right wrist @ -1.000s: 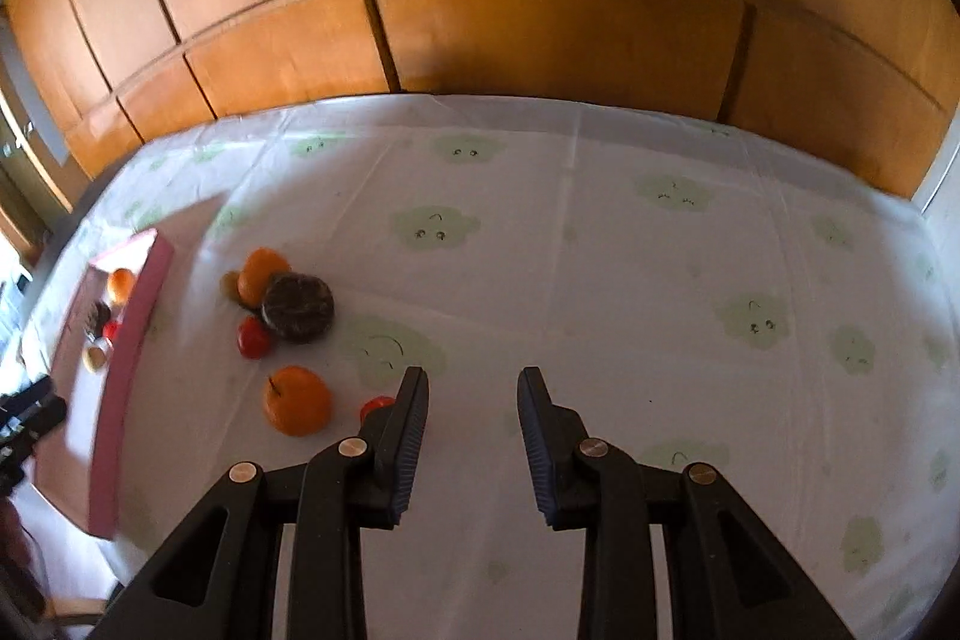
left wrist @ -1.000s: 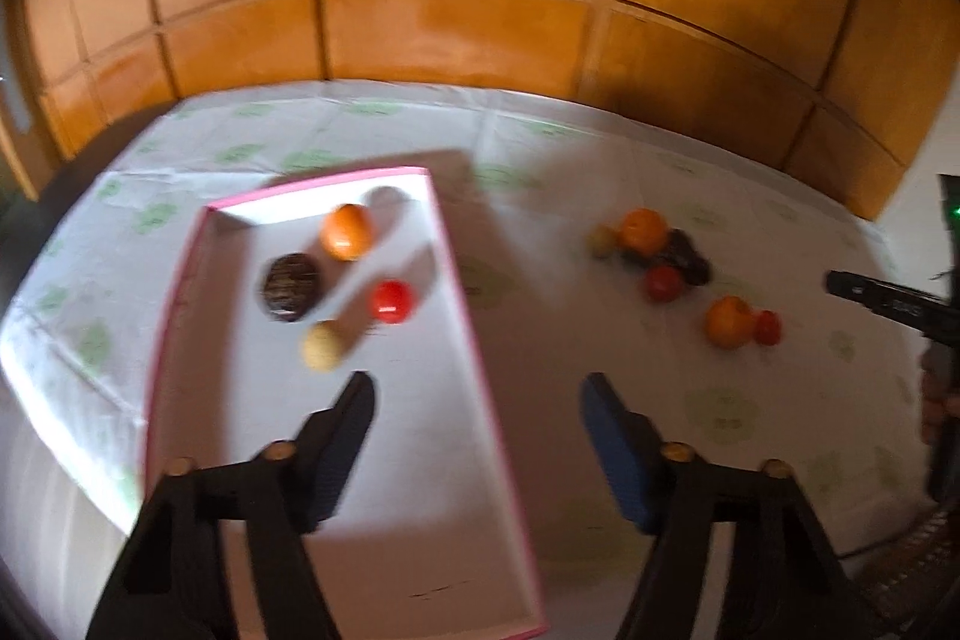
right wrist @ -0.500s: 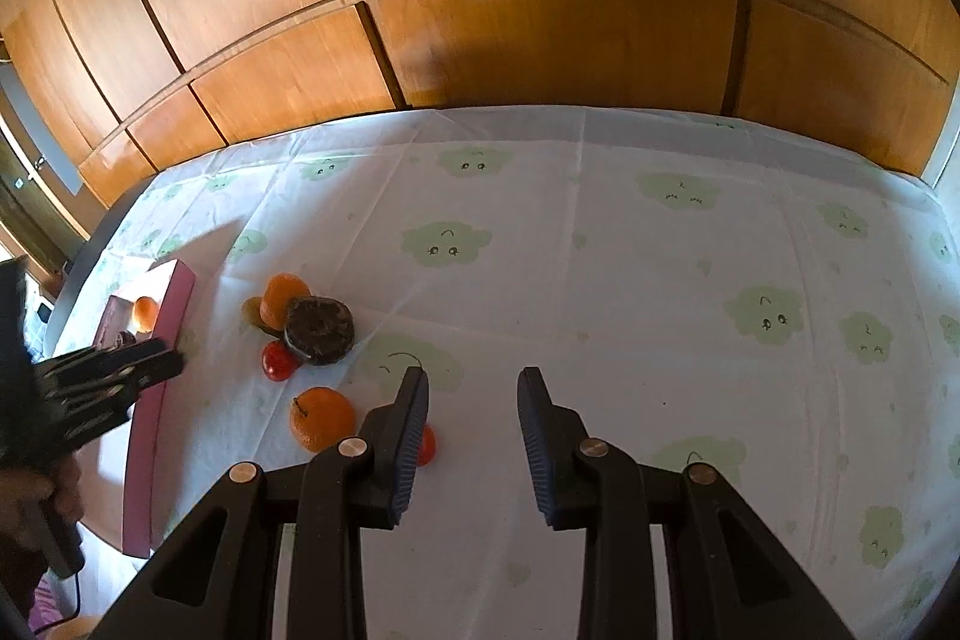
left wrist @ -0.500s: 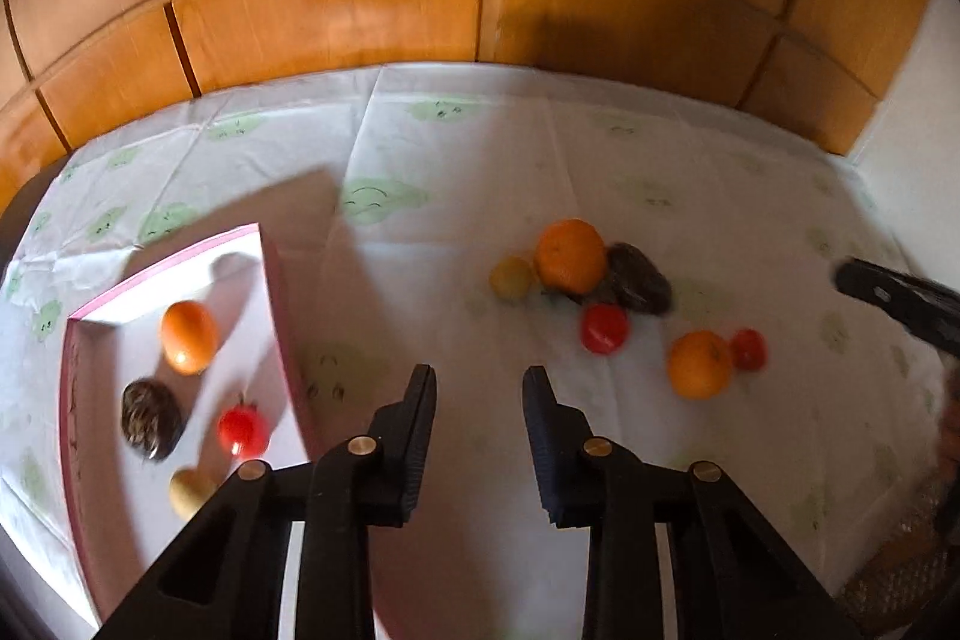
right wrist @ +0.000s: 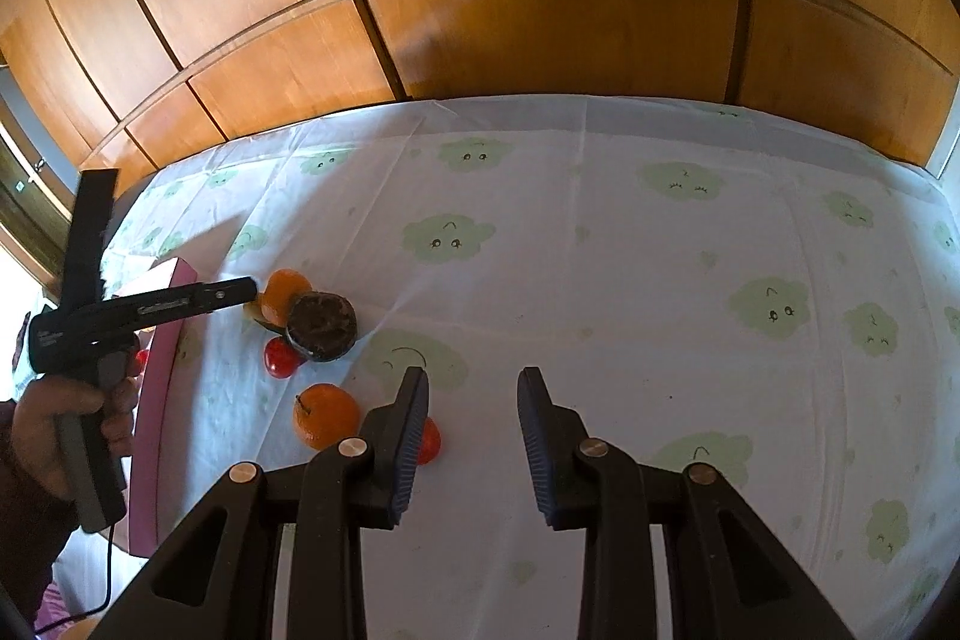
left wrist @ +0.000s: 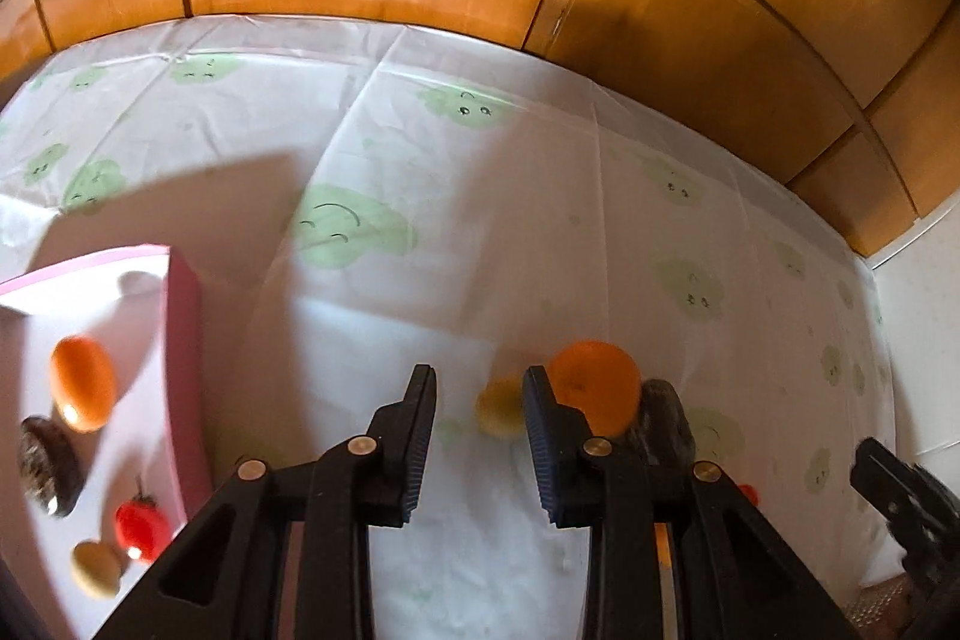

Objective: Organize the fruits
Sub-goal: 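Grasp the small yellow fruit in the pile with the left gripper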

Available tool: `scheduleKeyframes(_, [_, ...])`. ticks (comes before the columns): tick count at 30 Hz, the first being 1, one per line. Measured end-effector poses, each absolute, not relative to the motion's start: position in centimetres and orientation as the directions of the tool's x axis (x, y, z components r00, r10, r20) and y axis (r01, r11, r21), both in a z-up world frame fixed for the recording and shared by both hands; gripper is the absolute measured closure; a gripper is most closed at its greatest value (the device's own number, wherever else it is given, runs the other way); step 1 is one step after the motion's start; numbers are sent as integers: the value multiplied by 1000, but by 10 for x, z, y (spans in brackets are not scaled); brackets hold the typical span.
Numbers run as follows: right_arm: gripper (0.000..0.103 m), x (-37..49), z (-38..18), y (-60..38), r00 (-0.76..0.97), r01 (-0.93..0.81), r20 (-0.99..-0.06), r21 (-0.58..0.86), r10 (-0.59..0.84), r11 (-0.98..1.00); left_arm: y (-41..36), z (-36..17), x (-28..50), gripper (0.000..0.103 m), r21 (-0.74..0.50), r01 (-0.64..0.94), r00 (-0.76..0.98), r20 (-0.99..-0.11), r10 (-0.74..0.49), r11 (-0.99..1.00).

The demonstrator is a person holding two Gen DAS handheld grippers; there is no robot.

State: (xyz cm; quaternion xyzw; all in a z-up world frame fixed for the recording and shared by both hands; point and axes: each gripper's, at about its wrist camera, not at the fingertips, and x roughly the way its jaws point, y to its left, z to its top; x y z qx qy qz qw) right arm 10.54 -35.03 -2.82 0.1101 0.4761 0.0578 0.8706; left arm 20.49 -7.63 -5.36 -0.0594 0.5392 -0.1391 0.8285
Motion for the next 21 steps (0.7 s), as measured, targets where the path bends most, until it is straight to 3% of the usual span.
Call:
scheduleKeyframes(12, [72, 107, -29, -347, 529, -5, -823, 243, 209, 970, -78, -62, 196, 75, -292, 354, 315, -857, -407, 888])
scheduleKeyframes(21, [72, 107, -30, -348, 527, 0, -824, 246, 209, 969, -92, -66, 183, 73, -241, 449, 282, -876, -392, 861])
